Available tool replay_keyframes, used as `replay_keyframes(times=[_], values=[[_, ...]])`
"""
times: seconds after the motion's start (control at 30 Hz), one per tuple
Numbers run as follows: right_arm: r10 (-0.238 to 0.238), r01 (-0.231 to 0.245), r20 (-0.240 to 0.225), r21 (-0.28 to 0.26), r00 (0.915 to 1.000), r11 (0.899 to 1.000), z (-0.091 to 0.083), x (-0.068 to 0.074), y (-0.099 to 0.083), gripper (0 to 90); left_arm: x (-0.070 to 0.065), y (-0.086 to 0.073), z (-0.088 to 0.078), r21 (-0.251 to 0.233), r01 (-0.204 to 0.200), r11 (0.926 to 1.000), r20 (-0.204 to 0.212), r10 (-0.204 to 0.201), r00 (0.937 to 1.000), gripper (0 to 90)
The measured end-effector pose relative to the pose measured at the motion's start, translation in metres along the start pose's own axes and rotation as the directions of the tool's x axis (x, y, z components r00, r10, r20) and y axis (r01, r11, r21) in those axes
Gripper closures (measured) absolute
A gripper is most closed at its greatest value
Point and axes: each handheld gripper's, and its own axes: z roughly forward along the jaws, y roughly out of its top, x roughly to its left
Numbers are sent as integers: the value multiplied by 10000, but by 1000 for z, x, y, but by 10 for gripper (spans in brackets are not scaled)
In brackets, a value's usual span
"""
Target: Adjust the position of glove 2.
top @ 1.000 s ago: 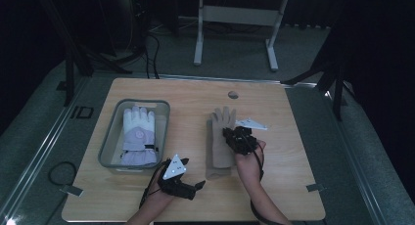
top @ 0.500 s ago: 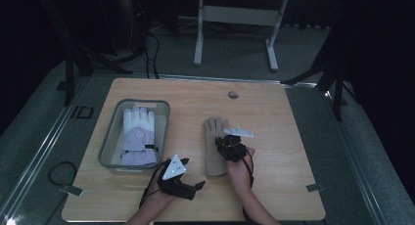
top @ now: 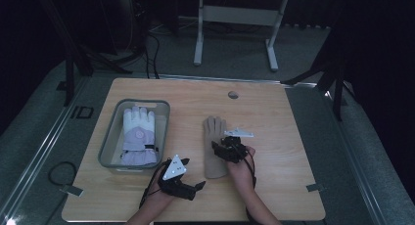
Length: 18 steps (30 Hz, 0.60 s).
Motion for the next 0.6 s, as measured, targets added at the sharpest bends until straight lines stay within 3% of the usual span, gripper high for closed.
replay_keyframes(times=[0.13, 0.27, 0.37, 0.6], values=[[-38, 26, -250, -511, 9997, 9987, -12, -13, 5, 292, 1, -1, 1, 13, 88, 10000, -2, -88, 10000, 29], [-197, 158, -1177, -345, 9929, 9993, -17, -26, 8, 127, 1, 0, 2, 27, 292, 9996, 85, -293, 9995, 29], [-469, 411, -1323, -461, 9901, 9981, -20, -30, 8, 119, 1, 1, 1, 84, 362, 9993, 90, -363, 9993, 29], [-1396, 1300, -1948, -617, 9709, 9896, -28, -45, 5, 130, 0, 3, 1, 197, 295, 9994, 177, -299, 9994, 32]])
